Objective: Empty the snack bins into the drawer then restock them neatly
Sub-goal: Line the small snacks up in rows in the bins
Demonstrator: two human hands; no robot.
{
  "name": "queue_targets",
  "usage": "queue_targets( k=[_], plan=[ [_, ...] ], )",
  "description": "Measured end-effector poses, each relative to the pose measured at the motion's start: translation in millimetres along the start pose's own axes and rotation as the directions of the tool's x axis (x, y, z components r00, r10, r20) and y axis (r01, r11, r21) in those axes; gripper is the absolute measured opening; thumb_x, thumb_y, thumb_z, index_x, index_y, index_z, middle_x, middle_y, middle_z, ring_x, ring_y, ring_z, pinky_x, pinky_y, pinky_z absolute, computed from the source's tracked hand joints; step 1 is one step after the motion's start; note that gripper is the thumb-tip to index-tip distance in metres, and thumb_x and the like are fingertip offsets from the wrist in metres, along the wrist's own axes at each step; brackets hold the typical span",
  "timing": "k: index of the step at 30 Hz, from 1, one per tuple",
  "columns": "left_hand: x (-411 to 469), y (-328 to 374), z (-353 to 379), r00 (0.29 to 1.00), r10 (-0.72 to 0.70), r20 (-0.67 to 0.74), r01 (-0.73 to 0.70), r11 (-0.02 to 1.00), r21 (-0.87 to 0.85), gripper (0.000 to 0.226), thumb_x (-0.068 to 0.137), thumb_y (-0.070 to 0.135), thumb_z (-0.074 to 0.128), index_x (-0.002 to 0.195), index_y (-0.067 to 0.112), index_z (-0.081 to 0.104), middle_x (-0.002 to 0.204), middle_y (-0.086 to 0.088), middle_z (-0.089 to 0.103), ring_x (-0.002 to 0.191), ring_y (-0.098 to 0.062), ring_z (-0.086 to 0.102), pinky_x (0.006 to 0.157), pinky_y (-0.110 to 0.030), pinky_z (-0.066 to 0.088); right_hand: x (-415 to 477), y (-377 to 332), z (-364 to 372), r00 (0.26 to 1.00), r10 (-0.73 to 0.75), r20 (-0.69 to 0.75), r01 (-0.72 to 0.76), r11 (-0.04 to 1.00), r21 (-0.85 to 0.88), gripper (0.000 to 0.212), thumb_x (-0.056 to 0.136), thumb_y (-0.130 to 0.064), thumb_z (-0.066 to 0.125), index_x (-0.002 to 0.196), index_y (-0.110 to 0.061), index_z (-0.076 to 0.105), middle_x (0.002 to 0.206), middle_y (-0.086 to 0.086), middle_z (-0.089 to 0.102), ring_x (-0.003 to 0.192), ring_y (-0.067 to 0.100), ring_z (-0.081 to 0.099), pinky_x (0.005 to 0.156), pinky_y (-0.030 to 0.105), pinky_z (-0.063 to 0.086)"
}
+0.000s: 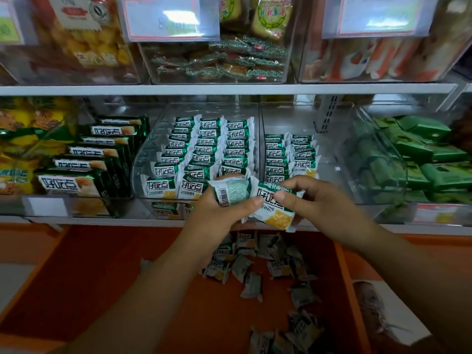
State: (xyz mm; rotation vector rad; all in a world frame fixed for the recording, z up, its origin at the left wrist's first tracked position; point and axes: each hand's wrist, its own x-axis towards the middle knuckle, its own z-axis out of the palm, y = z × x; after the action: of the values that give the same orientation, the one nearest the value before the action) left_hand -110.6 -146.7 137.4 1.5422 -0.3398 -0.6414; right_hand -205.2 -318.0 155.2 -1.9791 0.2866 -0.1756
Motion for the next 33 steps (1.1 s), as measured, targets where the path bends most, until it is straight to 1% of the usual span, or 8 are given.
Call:
queue_targets(
  k=[5, 10, 13, 15, 18, 23, 28, 33],
  plan=[
    [2.9, -1.8, -1.4, 0.999, -0.021, -0.026, 0.019, 0.997, -0.074, 0.035, 0.076, 0.026, 0.08, 0.103, 0.03, 0.059, 0.092, 0.014, 0.075, 0.094, -0.015, 0.072, 0.083, -0.04, 0.059, -1.5, 4.0, 4.3, 0.987, 0.117, 0.109, -0.136, 0.971, 0.195, 0.04, 0.072, -0.037, 0.075, 0.109, -0.031, 0.06, 0.084, -0.013, 0.072, 0.08, 0.006, 0.068, 0.066, 0.013, 0.05],
    [6.9, 1.1, -2.1, 0.996, -0.094, 0.011, 0.095, 0.99, -0.105, 0.055, 0.082, 0.031, 0.077, 0.127, 0.02, 0.047, 0.136, 0.001, 0.054, 0.086, -0.023, 0.074, 0.1, -0.051, 0.047, 23.6, 20.6, -26.9, 0.97, 0.152, -0.188, -0.114, 0.973, 0.202, 0.033, 0.073, -0.02, 0.08, 0.101, -0.026, 0.064, 0.097, 0.01, 0.07, 0.086, 0.025, 0.07, 0.075, 0.029, 0.057],
    [13.4, -5.0, -6.3, 0.999, -0.053, -0.013, 0.052, 0.997, -0.062, 0.033, 0.092, 0.013, 0.066, 0.12, 0.024, 0.053, 0.123, 0.001, 0.063, 0.088, -0.016, 0.073, 0.085, -0.04, 0.058, 52.5, 52.2, -69.5, 0.92, 0.129, -0.37, -0.154, 0.987, -0.037, 0.03, 0.079, -0.013, 0.079, 0.101, -0.018, 0.059, 0.094, 0.021, 0.062, 0.073, 0.03, 0.065, 0.063, 0.028, 0.057],
    [18.3, -12.7, -8.5, 0.999, -0.038, -0.002, 0.038, 0.999, -0.011, 0.04, 0.093, 0.014, 0.065, 0.128, 0.025, 0.051, 0.123, 0.002, 0.064, 0.089, -0.017, 0.073, 0.083, -0.036, 0.058, 69.5, 75.2, -87.0, 0.927, 0.16, -0.339, -0.241, 0.947, -0.213, 0.031, 0.079, -0.007, 0.077, 0.101, -0.01, 0.056, 0.087, 0.011, 0.058, 0.066, 0.014, 0.057, 0.048, 0.011, 0.045],
    [22.9, -16.3, -8.8, 1.0, -0.019, 0.012, 0.02, 0.999, -0.034, 0.037, 0.092, 0.021, 0.066, 0.12, 0.038, 0.049, 0.116, 0.021, 0.058, 0.088, -0.019, 0.073, 0.075, -0.028, 0.057, 94.6, 104.4, -96.4, 0.951, 0.229, -0.209, -0.303, 0.828, -0.471, 0.032, 0.076, -0.011, 0.08, 0.096, -0.015, 0.056, 0.098, 0.01, 0.058, 0.07, 0.014, 0.053, 0.057, 0.021, 0.043],
    [25.7, -7.6, -9.8, 1.0, -0.011, 0.025, 0.01, 1.0, 0.023, 0.094, 0.068, 0.045, 0.075, 0.149, 0.023, 0.034, 0.153, 0.001, 0.039, 0.086, -0.014, 0.074, 0.09, -0.041, 0.055, 118.7, 119.7, -89.2, 0.963, 0.246, -0.108, -0.268, 0.841, -0.471, 0.036, 0.076, -0.015, 0.081, 0.101, -0.018, 0.056, 0.105, 0.007, 0.055, 0.079, 0.018, 0.054, 0.063, 0.024, 0.043],
    [23.5, -5.6, -8.7, 0.999, 0.029, 0.013, -0.029, 1.0, 0.001, 0.066, 0.09, 0.025, 0.067, 0.146, 0.025, 0.033, 0.08, 0.05, 0.055, 0.102, -0.015, 0.067, 0.097, -0.045, 0.052, 128.5, 128.8, -85.4, 0.967, 0.18, -0.178, -0.248, 0.813, -0.527, 0.043, 0.071, -0.023, 0.085, 0.103, -0.019, 0.057, 0.106, 0.013, 0.057, 0.08, 0.025, 0.055, 0.068, 0.029, 0.045],
    [19.1, -4.0, -4.6, 0.999, -0.017, -0.047, 0.017, 1.0, -0.012, 0.085, 0.085, 0.039, 0.07, 0.154, 0.025, 0.022, 0.142, 0.025, 0.041, 0.097, -0.001, 0.066, 0.098, -0.045, 0.052, 112.2, 112.6, -85.1, 0.934, 0.134, -0.331, -0.306, 0.779, -0.548, 0.051, 0.078, -0.031, 0.079, 0.118, -0.012, 0.051, 0.122, 0.016, 0.046, 0.099, 0.032, 0.057, 0.079, 0.03, 0.044]
  ],
)
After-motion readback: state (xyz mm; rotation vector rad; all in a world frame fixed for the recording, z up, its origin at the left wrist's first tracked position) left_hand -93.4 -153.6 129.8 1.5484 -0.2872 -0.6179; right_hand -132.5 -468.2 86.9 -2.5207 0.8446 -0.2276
